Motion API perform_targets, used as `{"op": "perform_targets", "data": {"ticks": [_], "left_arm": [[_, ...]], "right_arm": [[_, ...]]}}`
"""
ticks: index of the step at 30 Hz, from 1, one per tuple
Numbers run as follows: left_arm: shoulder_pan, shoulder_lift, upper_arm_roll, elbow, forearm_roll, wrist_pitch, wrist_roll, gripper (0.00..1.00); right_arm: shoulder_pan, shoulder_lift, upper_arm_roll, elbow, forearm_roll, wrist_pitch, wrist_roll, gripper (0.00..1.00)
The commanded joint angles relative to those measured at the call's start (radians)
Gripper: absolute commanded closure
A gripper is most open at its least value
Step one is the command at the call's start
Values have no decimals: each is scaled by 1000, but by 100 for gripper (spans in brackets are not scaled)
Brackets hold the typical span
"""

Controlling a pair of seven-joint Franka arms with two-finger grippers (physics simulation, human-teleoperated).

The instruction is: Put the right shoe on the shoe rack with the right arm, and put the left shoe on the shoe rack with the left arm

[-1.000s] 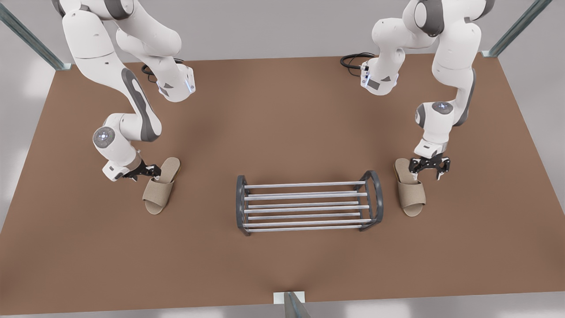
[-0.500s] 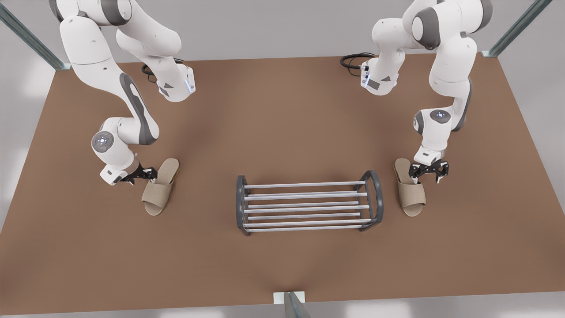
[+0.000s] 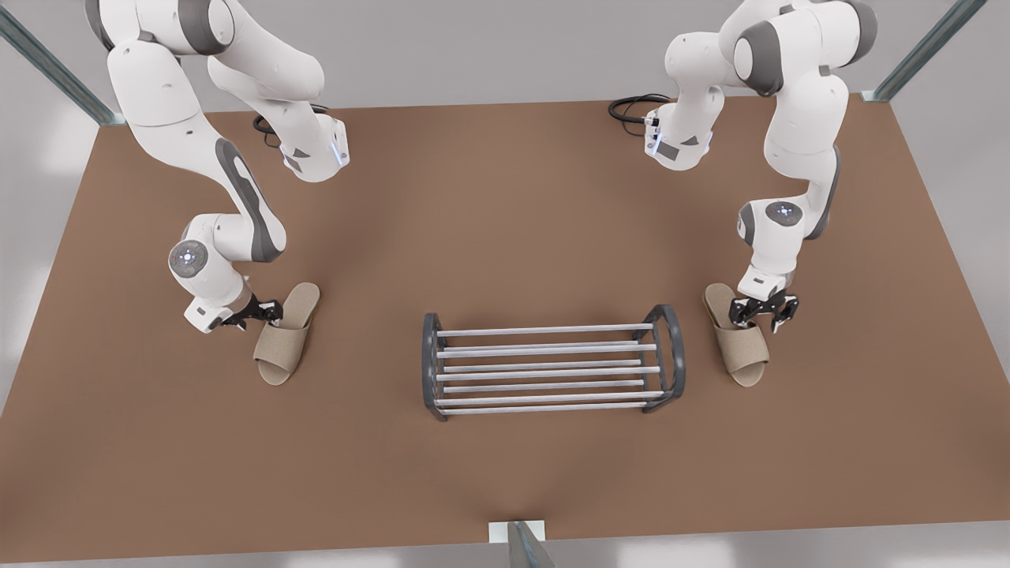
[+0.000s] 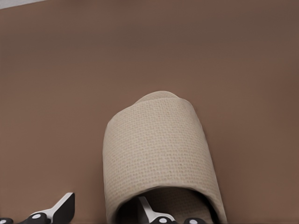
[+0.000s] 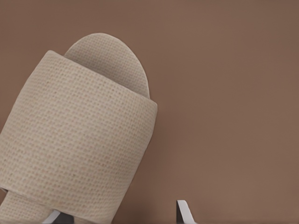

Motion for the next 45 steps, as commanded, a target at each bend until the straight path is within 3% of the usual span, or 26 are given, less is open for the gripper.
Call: {"op": "perform_targets", "data": {"ticks": [1,3,5,6,10,11,15,17,18,29,33,37,42,45], "left_arm": [[0,3,0,5,0,-1,-8,28],[0,8,2,5,0,-1,-8,33],[0,8,2,5,0,-2,-8,53],[0,5,2,5,1,-2,-8,58],[0,-3,2,5,1,-4,-11,64],[-1,-4,2,5,1,-4,-11,66],[-1,-14,2,10,3,-4,-11,71],[-1,-23,2,11,4,-5,-13,72],[-1,-26,2,13,6,-5,-19,75],[-4,-158,-18,230,0,-100,-234,79],[-6,-205,-121,356,-3,-318,-260,79],[-36,-247,-138,431,-2,-504,-269,79],[-190,-291,-136,543,-2,-832,-410,79],[-313,-248,-135,684,1,-1005,-590,79]], "right_arm": [[-1,1,0,0,1,1,-11,14],[-6,1,-13,-2,1,1,-9,14],[-6,5,-13,-3,1,1,-9,22],[-6,7,-13,-5,2,1,-9,27],[-6,7,-13,-5,2,-6,-8,32],[-4,7,-13,-5,2,-6,-8,41],[-4,7,-13,-3,1,-6,-8,59],[-4,7,-11,-3,1,-8,-8,75],[-4,7,-13,-3,1,-10,-8,79],[2,-113,-11,-13,-1,-62,-12,79],[0,-162,-10,-13,2,-62,-26,79],[2,-177,-10,-11,5,-62,-26,79],[0,-188,-8,-10,10,-60,-26,79],[0,-196,-8,-6,13,-60,-23,79]]}}
